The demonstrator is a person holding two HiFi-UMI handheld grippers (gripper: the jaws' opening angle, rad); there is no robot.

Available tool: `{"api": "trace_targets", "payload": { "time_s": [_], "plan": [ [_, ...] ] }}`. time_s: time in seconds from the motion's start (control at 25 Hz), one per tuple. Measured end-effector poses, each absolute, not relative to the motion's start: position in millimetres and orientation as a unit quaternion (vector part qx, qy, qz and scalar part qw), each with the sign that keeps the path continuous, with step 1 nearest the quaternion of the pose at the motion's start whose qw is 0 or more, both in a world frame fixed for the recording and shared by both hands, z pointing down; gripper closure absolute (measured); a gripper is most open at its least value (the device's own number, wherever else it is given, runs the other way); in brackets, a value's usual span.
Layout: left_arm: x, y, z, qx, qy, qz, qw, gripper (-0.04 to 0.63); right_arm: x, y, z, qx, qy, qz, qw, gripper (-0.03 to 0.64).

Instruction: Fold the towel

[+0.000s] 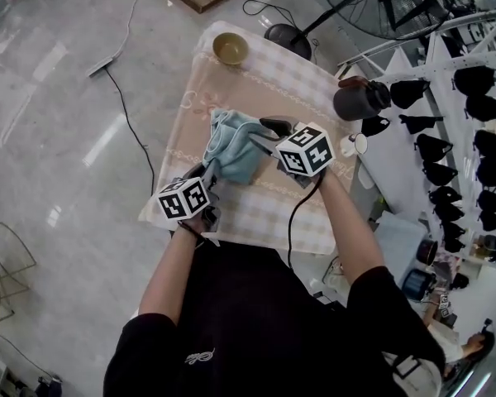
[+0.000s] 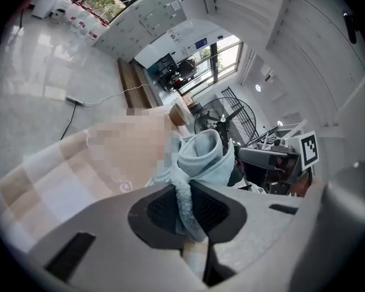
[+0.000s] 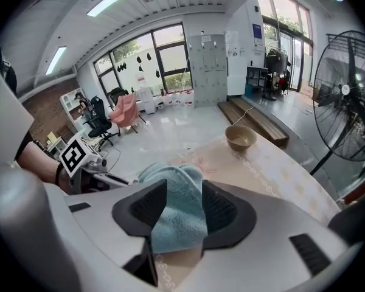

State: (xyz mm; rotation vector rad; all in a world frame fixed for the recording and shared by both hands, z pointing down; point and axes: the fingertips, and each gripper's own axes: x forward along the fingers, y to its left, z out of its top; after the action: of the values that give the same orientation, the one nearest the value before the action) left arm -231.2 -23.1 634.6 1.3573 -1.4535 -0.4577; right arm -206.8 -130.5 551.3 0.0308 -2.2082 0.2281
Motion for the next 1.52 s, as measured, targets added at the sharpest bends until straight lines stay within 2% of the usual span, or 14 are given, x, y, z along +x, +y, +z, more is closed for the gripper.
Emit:
{"api": "trace_targets", "payload": {
  "time_s": [0.2, 0.32, 0.4, 0.6, 0.76, 1.12, 1.2, 1.24, 1.28, 1.32, 1.36, 1.52],
  "plan": [
    [-232, -22, 633, 0.573, -0.605, -0.189, 0.519, 0.549, -218, -129, 576, 0.023, -0.883, 0.083, 0.461, 0.439],
    [-238, -17, 632, 0.580, -0.617, -0.166, 0.504, 0.460, -227, -142, 599, 0.048, -0.879, 0.091, 0.465, 0.439],
    [-246, -9, 629, 0.587, -0.630, -0.142, 0.488, 0.426, -231, -146, 610, 0.066, -0.879, 0.099, 0.462, 0.439],
    [-272, 9, 607, 0.607, -0.651, -0.092, 0.447, 0.420, -234, -141, 614, 0.100, -0.886, 0.105, 0.440, 0.419],
    [-277, -1, 579, 0.644, -0.651, -0.050, 0.399, 0.420, -228, -144, 590, 0.141, -0.901, 0.108, 0.396, 0.416],
    [-229, -46, 535, 0.708, -0.624, 0.032, 0.331, 0.420, -161, -133, 546, 0.197, -0.909, 0.133, 0.342, 0.417],
    [-214, -53, 533, 0.710, -0.620, 0.041, 0.332, 0.430, -139, -131, 540, 0.221, -0.905, 0.135, 0.336, 0.436],
    [-206, -57, 532, 0.712, -0.616, 0.047, 0.333, 0.447, -128, -131, 536, 0.236, -0.903, 0.132, 0.334, 0.495],
    [-197, -60, 531, 0.716, -0.611, 0.054, 0.333, 0.484, -117, -130, 533, 0.251, -0.900, 0.129, 0.331, 0.563],
    [-189, -62, 531, 0.721, -0.606, 0.062, 0.332, 0.555, -106, -129, 530, 0.263, -0.898, 0.128, 0.328, 0.599],
    [-180, -65, 531, 0.725, -0.600, 0.071, 0.330, 0.580, -96, -127, 529, 0.271, -0.897, 0.129, 0.325, 0.612],
    [-145, -76, 536, 0.733, -0.584, 0.098, 0.333, 0.589, -59, -120, 532, 0.284, -0.892, 0.141, 0.323, 0.615]
  ]
}}
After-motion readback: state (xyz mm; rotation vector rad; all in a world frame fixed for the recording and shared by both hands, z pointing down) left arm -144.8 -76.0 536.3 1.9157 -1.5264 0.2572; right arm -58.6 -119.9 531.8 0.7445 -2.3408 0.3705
